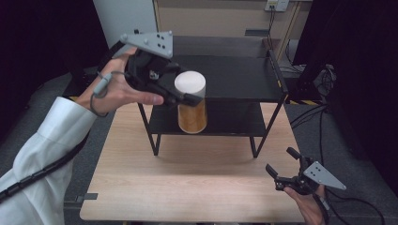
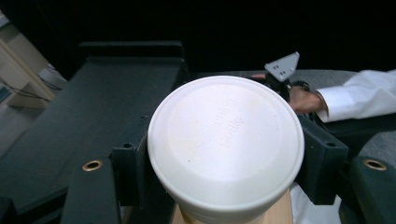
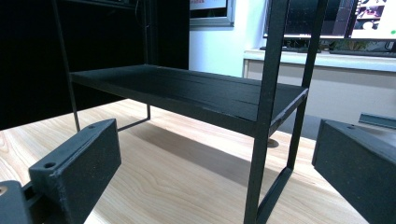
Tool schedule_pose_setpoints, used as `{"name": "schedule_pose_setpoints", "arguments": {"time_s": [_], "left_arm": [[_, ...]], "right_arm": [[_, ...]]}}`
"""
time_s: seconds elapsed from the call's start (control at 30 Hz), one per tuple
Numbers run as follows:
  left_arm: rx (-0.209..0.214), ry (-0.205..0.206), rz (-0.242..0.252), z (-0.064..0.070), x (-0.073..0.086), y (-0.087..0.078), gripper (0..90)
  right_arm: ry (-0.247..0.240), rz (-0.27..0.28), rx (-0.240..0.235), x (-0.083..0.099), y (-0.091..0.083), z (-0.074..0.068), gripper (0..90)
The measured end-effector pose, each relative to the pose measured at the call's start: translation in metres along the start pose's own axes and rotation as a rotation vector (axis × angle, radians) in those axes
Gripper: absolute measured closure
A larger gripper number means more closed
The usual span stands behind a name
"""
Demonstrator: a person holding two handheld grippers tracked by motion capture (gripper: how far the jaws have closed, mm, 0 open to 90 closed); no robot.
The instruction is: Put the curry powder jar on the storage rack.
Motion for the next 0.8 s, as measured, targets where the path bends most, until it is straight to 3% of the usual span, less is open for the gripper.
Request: {"name": "schedule_pose_setpoints", "arguments": {"time_s": [0.1,0.2,0.23,0.27,0.3,0.37,0.4,0.43,0.47,0.5,0.53,0.63,0.67,0.73,0.77,0.8], "left_arm": [[-0.046,-0.010,0.010,-0.004,-0.018,-0.007,31.8],[-0.074,-0.025,0.024,-0.007,-0.023,-0.011,31.8],[-0.112,-0.049,0.034,-0.011,-0.027,-0.013,31.8],[-0.112,-0.049,0.034,-0.011,-0.027,-0.013,31.8],[-0.152,-0.063,0.032,-0.015,-0.030,-0.014,31.8],[-0.196,-0.095,0.043,-0.021,-0.031,-0.015,31.8],[-0.196,-0.095,0.043,-0.021,-0.031,-0.015,31.8],[-0.240,-0.128,0.057,-0.027,-0.030,-0.014,31.8],[-0.240,-0.128,0.057,-0.027,-0.030,-0.014,31.8],[-0.283,-0.151,0.057,-0.033,-0.029,-0.013,31.8],[-0.283,-0.151,0.057,-0.033,-0.029,-0.013,31.8],[-0.356,-0.170,0.045,-0.047,-0.027,-0.006,31.8],[-0.356,-0.170,0.045,-0.047,-0.027,-0.006,31.9],[-0.389,-0.181,0.043,-0.054,-0.024,-0.003,31.8],[-0.421,-0.205,0.056,-0.063,-0.018,-0.001,31.8],[-0.421,-0.205,0.056,-0.063,-0.018,-0.001,31.8]], "right_arm": [[0.002,0.004,0.001,0.000,0.000,0.000,0.9],[-0.002,0.010,0.001,0.000,0.000,0.000,0.7],[-0.005,0.013,0.003,0.000,-0.001,-0.001,0.4],[-0.005,0.013,0.003,0.000,-0.001,-0.001,0.4],[-0.006,0.018,0.002,0.001,-0.001,0.000,0.5],[-0.011,0.023,0.006,0.001,-0.002,-0.001,0.4],[-0.011,0.023,0.006,0.001,-0.002,-0.001,0.4],[-0.013,0.024,0.007,0.001,-0.003,-0.001,0.4],[-0.016,0.023,0.009,0.001,-0.003,-0.001,0.4],[-0.018,0.023,0.010,0.001,-0.004,-0.001,0.4],[-0.018,0.023,0.010,0.001,-0.004,-0.001,0.4],[-0.020,0.021,0.012,0.001,-0.006,-0.002,0.4],[-0.020,0.021,0.012,0.001,-0.006,-0.002,0.4],[-0.022,0.022,0.017,0.001,-0.008,-0.003,0.4],[-0.021,0.022,0.020,0.001,-0.010,-0.003,0.4],[-0.021,0.022,0.020,0.001,-0.010,-0.003,0.4]]}}
Point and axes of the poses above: each handheld gripper's, and its own axes: y roughly forward along the jaws, x roughly out of its underside, z roughly to its right, the point moved 3 cm from there along y, roughly forward along the jaws, and after that the axes turned 10 degrees about -y, right-handed, at the moved point
